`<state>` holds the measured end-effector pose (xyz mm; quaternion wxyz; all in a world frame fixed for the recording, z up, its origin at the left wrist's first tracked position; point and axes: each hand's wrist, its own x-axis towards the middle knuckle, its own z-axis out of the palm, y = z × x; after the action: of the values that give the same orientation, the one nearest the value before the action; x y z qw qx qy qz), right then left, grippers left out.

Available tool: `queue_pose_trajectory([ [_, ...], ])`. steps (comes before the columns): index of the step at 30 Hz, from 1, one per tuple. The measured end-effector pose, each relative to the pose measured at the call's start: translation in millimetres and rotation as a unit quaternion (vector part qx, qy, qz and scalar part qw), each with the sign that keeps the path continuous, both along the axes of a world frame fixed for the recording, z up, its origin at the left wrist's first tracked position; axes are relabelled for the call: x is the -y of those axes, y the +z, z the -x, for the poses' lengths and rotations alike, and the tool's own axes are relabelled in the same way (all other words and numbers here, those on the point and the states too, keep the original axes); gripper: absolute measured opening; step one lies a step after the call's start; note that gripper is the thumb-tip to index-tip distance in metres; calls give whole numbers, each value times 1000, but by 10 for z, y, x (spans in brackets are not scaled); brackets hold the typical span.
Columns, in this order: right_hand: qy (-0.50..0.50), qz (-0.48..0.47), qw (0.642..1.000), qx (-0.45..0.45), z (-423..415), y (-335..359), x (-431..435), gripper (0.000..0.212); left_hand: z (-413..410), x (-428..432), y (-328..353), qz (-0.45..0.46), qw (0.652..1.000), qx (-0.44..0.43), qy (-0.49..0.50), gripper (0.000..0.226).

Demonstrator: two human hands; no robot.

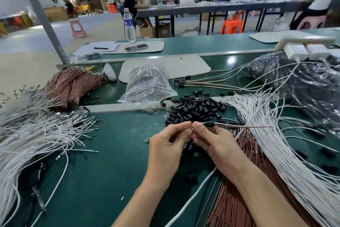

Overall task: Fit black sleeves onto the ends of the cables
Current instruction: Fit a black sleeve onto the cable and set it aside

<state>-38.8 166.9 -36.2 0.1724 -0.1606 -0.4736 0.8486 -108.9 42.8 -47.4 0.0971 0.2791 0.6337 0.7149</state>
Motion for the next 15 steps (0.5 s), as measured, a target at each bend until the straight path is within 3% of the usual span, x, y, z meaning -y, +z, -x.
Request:
queue_pose_trajectory([
  [9,4,-15,1000,4,-4,18,18,33,49,40,-57,85,984,-150,35,27],
  [15,8,-16,1000,8,-7,35,30,27,77,80,-48,109,967,-227,45,28],
])
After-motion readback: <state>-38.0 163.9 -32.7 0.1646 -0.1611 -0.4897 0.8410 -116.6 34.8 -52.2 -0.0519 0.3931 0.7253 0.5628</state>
